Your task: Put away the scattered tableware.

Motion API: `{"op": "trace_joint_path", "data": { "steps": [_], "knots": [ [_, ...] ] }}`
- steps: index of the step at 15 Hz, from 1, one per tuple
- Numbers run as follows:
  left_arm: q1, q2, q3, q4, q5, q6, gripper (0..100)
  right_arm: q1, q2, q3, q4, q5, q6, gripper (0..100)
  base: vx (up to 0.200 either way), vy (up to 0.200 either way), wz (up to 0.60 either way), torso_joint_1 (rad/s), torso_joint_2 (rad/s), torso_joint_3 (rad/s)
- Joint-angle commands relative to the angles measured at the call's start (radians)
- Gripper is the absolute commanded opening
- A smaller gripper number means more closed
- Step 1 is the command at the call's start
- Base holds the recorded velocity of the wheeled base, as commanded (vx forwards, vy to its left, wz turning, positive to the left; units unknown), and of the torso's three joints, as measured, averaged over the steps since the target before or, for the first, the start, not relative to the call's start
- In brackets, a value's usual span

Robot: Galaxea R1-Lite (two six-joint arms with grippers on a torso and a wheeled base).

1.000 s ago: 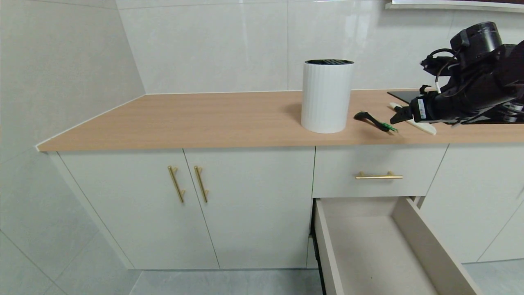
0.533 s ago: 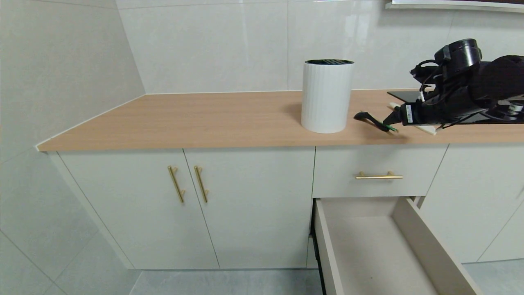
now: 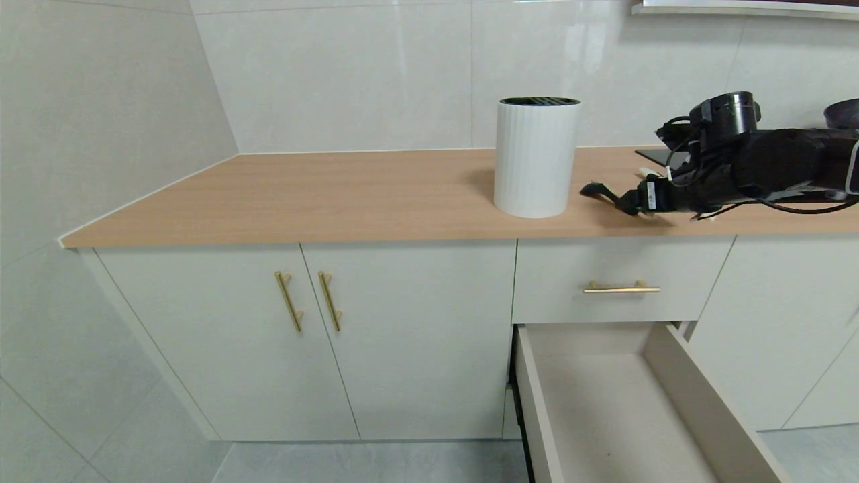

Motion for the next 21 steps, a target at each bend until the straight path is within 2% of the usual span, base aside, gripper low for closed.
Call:
{"op": "trace_joint_path", "data": {
  "steps": [1, 7, 8, 21],
  "knots": [
    [0.0, 0.001, 0.0, 0.0, 0.0, 0.0, 100, -0.003, 0.02, 0.0, -0.011, 0.0, 0.0, 100, 0.0, 0.0, 0.0, 0.0, 0.0, 0.0],
    [0.0, 0.001, 0.0, 0.0, 0.0, 0.0, 100, -0.016, 0.021, 0.0, -0.011, 0.0, 0.0, 100, 0.0, 0.0, 0.0, 0.0, 0.0, 0.0],
    [0.0, 0.001, 0.0, 0.0, 0.0, 0.0, 100, -0.017, 0.023, 0.001, -0.011, 0.0, 0.0, 0, 0.0, 0.0, 0.0, 0.0, 0.0, 0.0],
    [0.0, 0.001, 0.0, 0.0, 0.0, 0.0, 100, -0.017, -0.009, 0.018, -0.014, 0.001, 0.012, 0, 0.0, 0.0, 0.0, 0.0, 0.0, 0.0]
  ]
}}
